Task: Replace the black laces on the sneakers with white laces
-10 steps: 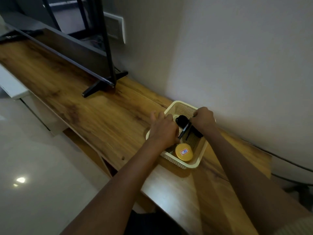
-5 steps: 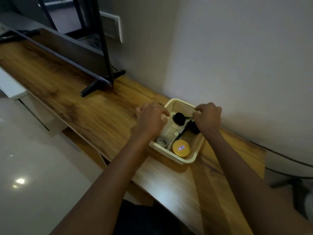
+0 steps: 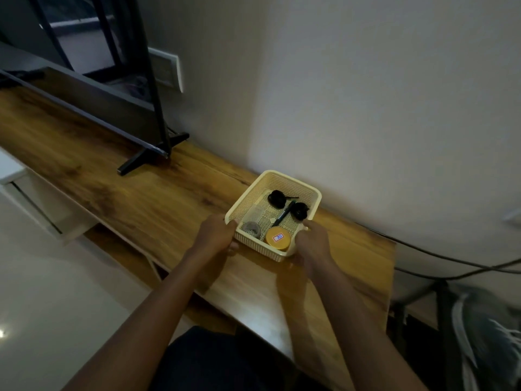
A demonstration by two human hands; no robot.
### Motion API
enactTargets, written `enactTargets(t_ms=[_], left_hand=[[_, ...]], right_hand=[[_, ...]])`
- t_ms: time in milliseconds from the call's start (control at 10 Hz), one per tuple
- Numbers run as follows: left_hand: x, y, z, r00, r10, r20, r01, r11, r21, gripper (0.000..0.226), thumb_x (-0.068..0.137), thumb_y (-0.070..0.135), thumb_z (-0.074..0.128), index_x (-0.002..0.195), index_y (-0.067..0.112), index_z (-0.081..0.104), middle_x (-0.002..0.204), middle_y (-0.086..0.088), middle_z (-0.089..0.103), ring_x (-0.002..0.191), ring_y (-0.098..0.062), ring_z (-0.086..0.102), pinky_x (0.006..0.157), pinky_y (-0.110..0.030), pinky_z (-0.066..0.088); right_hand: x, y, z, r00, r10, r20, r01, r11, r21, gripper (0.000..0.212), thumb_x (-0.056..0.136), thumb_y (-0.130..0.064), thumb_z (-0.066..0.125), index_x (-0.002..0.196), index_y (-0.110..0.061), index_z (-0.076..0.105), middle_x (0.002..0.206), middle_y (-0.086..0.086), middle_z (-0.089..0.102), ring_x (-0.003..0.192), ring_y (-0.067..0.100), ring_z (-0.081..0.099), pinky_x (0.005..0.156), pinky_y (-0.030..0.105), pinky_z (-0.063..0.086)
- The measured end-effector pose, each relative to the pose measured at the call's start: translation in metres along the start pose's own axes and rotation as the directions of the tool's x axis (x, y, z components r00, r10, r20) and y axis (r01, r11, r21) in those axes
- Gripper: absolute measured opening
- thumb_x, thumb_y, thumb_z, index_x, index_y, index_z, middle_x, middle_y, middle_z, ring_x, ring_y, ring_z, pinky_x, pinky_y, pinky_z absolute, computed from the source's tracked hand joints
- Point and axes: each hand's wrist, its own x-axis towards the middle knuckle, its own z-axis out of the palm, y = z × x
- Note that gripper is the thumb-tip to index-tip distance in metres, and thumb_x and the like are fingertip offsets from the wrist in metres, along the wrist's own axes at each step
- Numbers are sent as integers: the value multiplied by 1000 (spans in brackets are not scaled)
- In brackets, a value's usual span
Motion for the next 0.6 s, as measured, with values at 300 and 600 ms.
enactTargets(t_ms=[300,600], left_hand=[[7,22,30,994,-95,56,106,967,-231,38,103,21,33,137,7,43,108,-16,65,77,-19,64,59,-28,52],[-36,49,38,910,231,-343,-138,951,275,47,97,28,47,141,15,37,144,-8,39,132,-29,33,103,-46,33]], right_hand=[[12,-15,-19,995,-24,96,19,999,51,56,93,3,34,146,-18,34,140,11,47,97,23,61,71,38,53],[-24,-19,-65,971,-236,-47,222,954,-199,38,90,-6,54,127,-6,54,131,11,51,118,26,49,95,40,44]])
